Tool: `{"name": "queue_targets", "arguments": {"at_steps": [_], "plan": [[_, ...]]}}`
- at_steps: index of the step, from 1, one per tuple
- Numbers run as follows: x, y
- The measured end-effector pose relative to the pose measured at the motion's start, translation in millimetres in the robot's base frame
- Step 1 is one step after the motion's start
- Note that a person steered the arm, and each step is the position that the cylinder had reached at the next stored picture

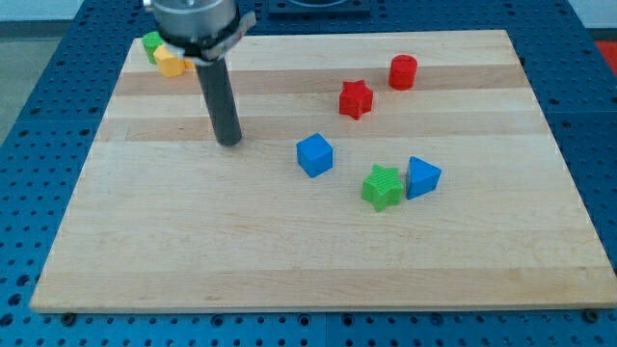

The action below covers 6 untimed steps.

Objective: Move the blue cube to the bottom of the red star

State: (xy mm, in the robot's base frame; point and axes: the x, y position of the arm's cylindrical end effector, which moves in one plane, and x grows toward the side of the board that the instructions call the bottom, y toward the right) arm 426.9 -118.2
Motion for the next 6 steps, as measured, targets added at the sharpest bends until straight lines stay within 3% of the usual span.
{"name": "queue_targets", "arguments": {"at_steps": [2,6], "plan": [[42.2,48.0],[13.8,143.9]]}}
